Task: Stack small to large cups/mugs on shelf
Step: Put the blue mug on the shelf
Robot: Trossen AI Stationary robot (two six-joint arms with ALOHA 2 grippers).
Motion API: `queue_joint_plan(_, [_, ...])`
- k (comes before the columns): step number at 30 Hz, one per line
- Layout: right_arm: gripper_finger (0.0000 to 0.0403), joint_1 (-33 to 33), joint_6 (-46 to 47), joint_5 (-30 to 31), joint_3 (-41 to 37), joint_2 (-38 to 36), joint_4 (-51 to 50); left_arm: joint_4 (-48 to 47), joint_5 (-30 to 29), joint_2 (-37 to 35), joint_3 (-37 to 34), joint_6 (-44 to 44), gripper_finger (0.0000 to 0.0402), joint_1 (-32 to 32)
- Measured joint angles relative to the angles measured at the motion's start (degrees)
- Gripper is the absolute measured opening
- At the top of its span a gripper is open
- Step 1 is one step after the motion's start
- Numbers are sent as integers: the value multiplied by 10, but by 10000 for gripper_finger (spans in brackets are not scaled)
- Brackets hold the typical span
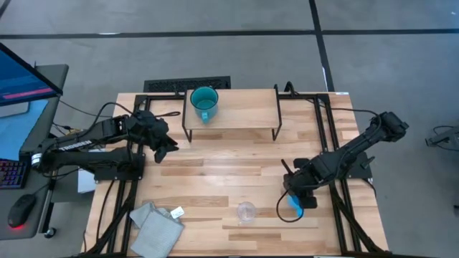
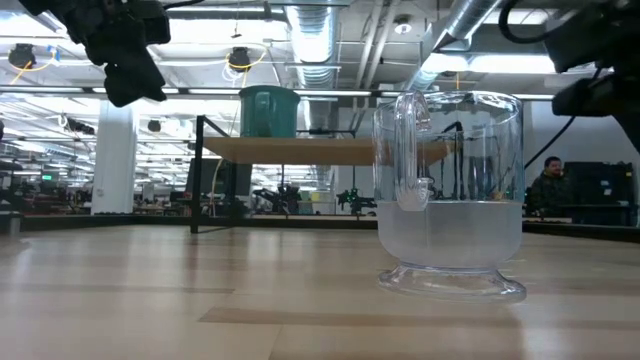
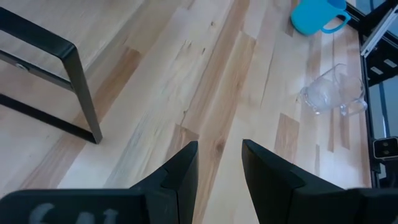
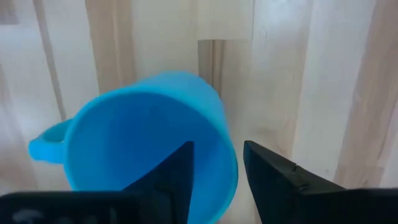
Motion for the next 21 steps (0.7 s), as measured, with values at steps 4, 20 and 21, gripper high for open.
queue_joint_plan(4, [138,-9,0,1,-18,0,17,1,-4,0,0,-8,114,0])
queue_joint_plan(20, [13,-59,-6,-66,-13,0,0,1,-7,0,0,-9,114,0])
queue_joint_plan(21, [11,-64,-14,-66,-4,0,-12,1,-7,0,0,-9,114,0])
